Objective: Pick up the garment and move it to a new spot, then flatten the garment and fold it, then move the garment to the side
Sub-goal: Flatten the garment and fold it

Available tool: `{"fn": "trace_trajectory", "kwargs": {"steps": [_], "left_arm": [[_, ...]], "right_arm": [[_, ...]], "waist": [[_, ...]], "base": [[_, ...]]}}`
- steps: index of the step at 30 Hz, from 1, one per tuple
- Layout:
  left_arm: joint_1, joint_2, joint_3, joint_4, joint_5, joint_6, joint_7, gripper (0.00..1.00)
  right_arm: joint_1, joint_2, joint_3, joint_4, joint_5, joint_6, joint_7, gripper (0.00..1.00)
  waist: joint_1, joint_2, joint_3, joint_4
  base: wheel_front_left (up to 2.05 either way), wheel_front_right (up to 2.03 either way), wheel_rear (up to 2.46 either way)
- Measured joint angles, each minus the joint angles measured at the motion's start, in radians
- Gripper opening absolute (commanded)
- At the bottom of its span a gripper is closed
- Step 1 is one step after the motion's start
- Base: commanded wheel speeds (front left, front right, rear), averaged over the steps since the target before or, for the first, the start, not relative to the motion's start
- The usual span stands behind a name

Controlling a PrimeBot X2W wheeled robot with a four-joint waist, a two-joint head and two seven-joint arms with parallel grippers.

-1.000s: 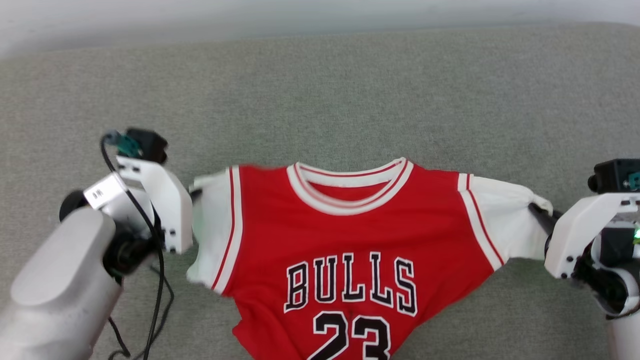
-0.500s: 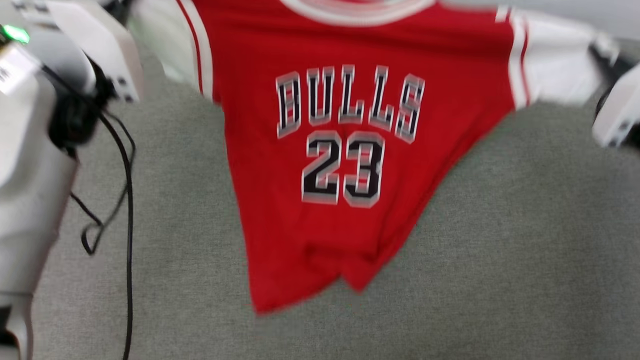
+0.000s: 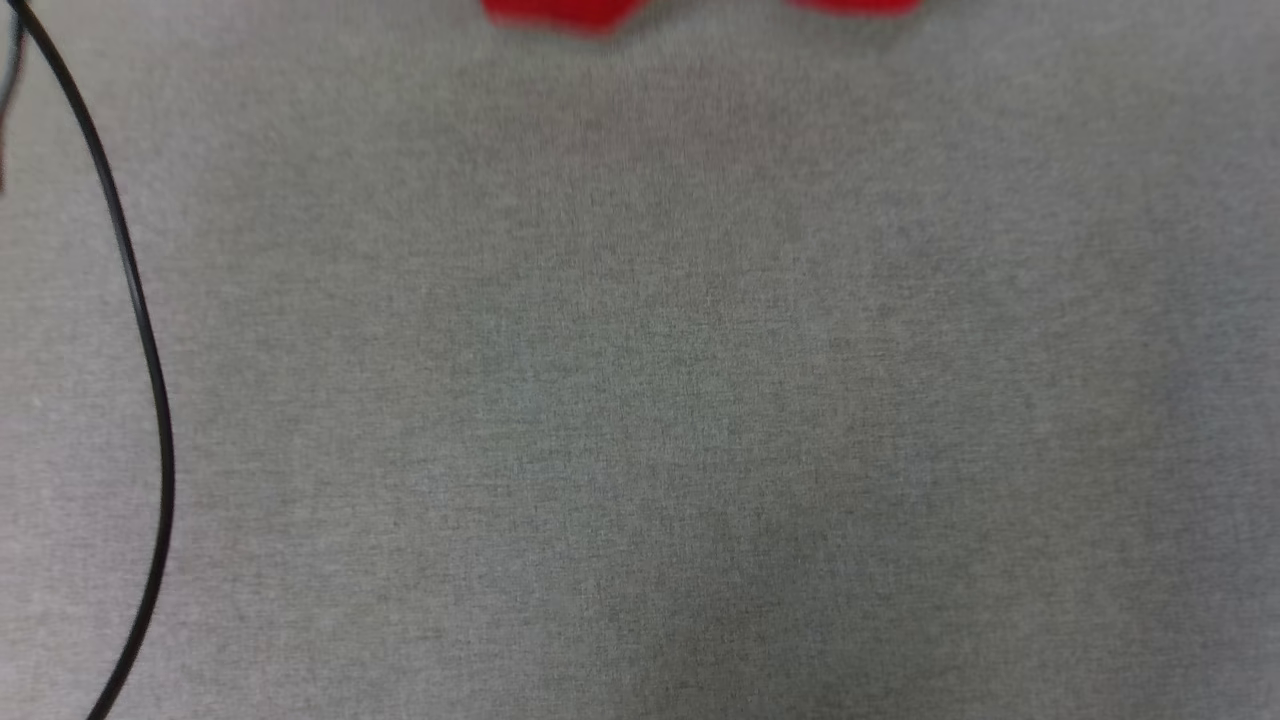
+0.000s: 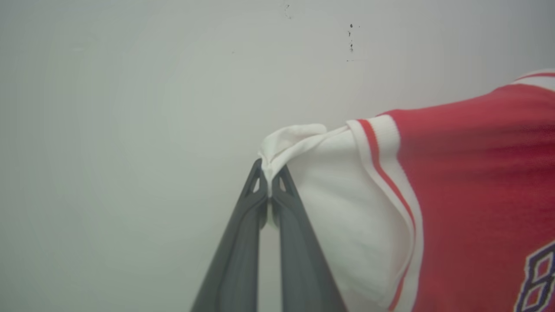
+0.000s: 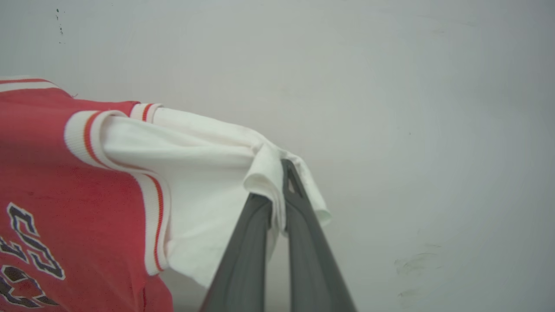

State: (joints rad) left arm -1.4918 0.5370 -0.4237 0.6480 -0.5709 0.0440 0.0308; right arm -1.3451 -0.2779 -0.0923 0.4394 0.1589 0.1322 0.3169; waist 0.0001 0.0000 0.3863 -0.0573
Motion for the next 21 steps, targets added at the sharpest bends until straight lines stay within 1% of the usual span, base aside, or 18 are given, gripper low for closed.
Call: {"fn": "trace_trajectory", "kwargs": {"steps": [4, 5, 7, 8, 11, 12, 15, 18, 21], "left_arm": [[-0.081, -0.001, -0.002, 0.039, 0.017, -0.017, -0.023, 0.00], [-0.106, -0.003, -0.015, 0.075, 0.024, -0.029, -0.034, 0.00], [-0.105, -0.014, -0.012, 0.109, 0.012, -0.035, -0.040, 0.00], [-0.096, -0.016, -0.010, 0.146, -0.001, -0.054, -0.050, 0.00], [-0.064, -0.024, -0.006, 0.196, -0.028, -0.082, -0.056, 0.00], [-0.002, -0.041, 0.001, 0.253, -0.060, -0.110, -0.069, 0.00], [0.077, -0.054, 0.009, 0.302, -0.100, -0.140, -0.091, 0.00], [0.178, -0.079, 0.010, 0.337, -0.138, -0.159, -0.123, 0.00], [0.280, -0.098, 0.001, 0.350, -0.166, -0.168, -0.142, 0.00]], "right_arm": [[-0.112, 0.006, 0.005, 0.068, -0.011, 0.000, -0.032, 0.00], [-0.152, 0.007, 0.028, 0.110, -0.011, 0.000, -0.052, 0.00], [-0.157, 0.009, 0.045, 0.139, -0.009, 0.000, -0.064, 0.00], [-0.158, 0.008, 0.075, 0.174, 0.001, 0.000, -0.083, 0.00], [-0.152, 0.007, 0.103, 0.211, 0.028, 0.000, -0.105, 0.00], [-0.114, 0.012, 0.141, 0.250, 0.058, 0.000, -0.129, 0.00], [-0.038, 0.026, 0.179, 0.277, 0.108, 0.000, -0.151, 0.00], [0.067, 0.029, 0.210, 0.282, 0.154, 0.000, -0.176, 0.00], [0.191, 0.024, 0.225, 0.270, 0.195, 0.000, -0.194, 0.00]], "waist": [[0.0001, 0.0000, 0.057, 0.001], [0.0001, 0.0000, 0.097, 0.003], [0.0002, 0.0000, 0.120, 0.006], [0.0001, 0.0000, 0.151, 0.011], [0.0002, 0.0000, 0.177, 0.015], [0.0002, 0.0000, 0.185, 0.017], [0.0001, 0.0000, 0.173, 0.018], [0.0001, 0.0000, 0.150, 0.020], [0.0000, -0.0001, 0.122, 0.026]], "base": [[0.00, 0.00, 0.00], [0.00, 0.00, 0.00], [0.00, 0.00, 0.00], [0.00, 0.00, 0.00], [0.00, 0.00, 0.00], [0.00, 0.00, 0.00], [0.00, 0.00, 0.00], [0.00, 0.00, 0.00], [0.00, 0.00, 0.00]]}}
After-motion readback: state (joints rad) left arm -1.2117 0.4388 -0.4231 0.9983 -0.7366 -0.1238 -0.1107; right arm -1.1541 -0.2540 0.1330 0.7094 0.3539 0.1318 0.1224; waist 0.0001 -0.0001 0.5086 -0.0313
